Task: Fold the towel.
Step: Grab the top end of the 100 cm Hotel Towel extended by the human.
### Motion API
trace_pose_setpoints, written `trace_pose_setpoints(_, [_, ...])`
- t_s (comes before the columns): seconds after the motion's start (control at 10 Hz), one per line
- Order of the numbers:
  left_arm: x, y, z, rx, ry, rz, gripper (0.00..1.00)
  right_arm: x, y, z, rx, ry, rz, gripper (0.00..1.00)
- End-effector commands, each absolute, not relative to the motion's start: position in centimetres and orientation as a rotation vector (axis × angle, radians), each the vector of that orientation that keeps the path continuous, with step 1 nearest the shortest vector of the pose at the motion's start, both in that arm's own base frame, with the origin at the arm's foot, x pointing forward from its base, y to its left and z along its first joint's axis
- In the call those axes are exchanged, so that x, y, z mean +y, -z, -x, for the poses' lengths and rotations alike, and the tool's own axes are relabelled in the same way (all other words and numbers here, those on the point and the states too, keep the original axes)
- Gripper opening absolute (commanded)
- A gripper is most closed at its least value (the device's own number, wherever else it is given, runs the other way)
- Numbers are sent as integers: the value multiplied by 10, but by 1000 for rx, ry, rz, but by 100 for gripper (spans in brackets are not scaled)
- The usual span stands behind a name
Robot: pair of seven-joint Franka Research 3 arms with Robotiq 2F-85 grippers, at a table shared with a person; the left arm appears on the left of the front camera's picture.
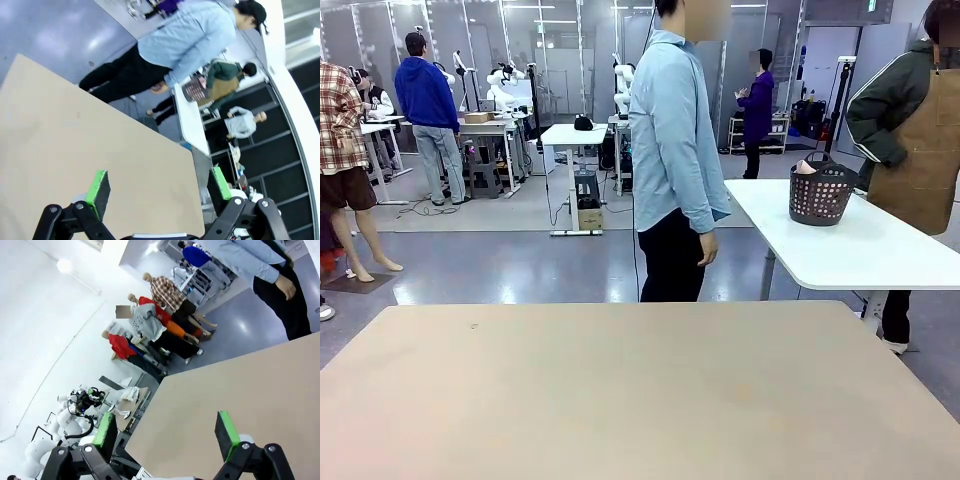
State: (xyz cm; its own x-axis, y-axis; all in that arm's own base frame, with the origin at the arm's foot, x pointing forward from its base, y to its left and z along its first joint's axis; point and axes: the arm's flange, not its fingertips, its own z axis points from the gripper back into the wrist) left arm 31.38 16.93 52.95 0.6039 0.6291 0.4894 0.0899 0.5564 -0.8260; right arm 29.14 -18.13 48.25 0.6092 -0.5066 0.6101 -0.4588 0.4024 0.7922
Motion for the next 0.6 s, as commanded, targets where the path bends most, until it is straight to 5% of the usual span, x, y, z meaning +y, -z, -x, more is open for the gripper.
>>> trace_pose_setpoints(0.0, [125,-476,-220,-926,-484,931,100,-111,-426,-215,-1016,37,-1189,100])
trace_pose_setpoints(0.3, [135,-463,-211,-981,-549,954,100,-111,-432,-216,-1028,-15,-1182,100])
trace_pose_setpoints(0.4, [207,-533,-285,-947,-515,910,100,-199,-462,-277,-988,43,-1209,100])
trace_pose_setpoints(0.5, [207,-533,-285,-947,-515,910,100,-199,-462,-277,-988,43,-1209,100])
